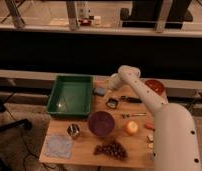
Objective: Place sponge in red bowl
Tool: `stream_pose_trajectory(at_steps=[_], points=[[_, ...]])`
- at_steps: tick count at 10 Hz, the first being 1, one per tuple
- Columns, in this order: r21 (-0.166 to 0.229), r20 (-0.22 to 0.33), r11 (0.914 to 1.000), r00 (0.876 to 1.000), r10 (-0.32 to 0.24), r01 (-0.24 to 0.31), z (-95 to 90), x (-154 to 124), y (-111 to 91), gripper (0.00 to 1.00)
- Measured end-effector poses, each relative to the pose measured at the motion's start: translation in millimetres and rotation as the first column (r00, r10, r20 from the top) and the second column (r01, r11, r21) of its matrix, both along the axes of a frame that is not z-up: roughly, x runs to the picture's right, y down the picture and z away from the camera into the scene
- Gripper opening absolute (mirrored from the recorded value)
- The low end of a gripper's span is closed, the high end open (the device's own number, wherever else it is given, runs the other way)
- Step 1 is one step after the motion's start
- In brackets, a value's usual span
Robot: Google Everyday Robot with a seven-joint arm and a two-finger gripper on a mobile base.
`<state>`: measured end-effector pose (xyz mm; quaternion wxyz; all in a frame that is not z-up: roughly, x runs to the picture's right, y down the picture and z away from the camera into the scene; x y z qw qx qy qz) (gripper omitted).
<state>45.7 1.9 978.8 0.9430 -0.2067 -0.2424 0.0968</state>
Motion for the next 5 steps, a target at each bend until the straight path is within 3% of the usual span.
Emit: stream_pose_trajectory(at_steps=[4, 5], points=[[0.019, 0.033, 0.9994, 0.999, -0.029, 0.029, 2.0, -15.2, -4.6, 0.8], [0.035, 0.047, 0.9955, 0.995, -0.089, 0.088, -1.0, -28.7, -6.2, 0.8]])
